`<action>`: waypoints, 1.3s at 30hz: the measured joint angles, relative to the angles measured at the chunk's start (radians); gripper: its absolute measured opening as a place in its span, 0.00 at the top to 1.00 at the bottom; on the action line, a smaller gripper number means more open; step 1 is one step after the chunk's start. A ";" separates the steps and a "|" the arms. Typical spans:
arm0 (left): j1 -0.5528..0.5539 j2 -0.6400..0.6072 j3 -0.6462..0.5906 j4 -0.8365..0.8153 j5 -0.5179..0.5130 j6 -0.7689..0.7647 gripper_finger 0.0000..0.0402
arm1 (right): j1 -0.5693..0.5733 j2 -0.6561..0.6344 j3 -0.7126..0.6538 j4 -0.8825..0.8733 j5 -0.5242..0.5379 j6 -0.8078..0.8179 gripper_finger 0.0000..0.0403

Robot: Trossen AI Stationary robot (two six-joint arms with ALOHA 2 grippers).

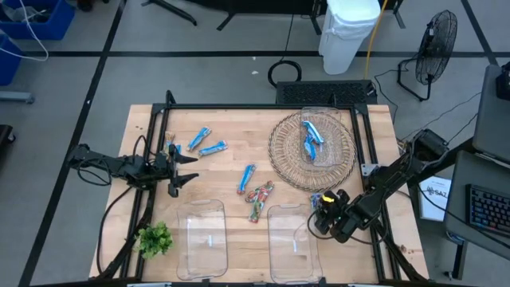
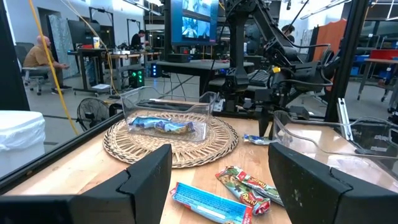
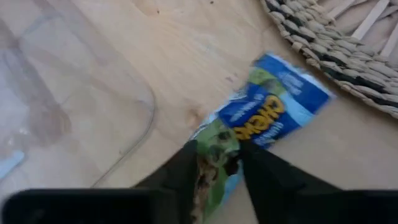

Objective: Pick and place Granola Bars by type
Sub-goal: Put the blue granola bar into the top transparent bin

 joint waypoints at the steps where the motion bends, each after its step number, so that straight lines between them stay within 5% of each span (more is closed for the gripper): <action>1: 0.000 0.000 0.000 0.000 0.000 0.000 0.34 | 0.000 0.000 0.000 0.002 -0.009 -0.017 0.83; 4: 0.000 0.000 0.000 0.000 0.000 0.000 0.34 | 0.000 0.000 0.000 0.001 -0.027 -0.063 0.97; 15: 0.000 0.000 0.000 0.000 0.000 0.000 0.34 | 0.000 -0.042 -0.001 -0.001 0.036 -0.151 1.00; 39: 0.000 0.000 0.000 0.000 0.000 0.000 0.34 | -0.001 -0.582 -0.001 -0.043 0.340 -0.641 1.00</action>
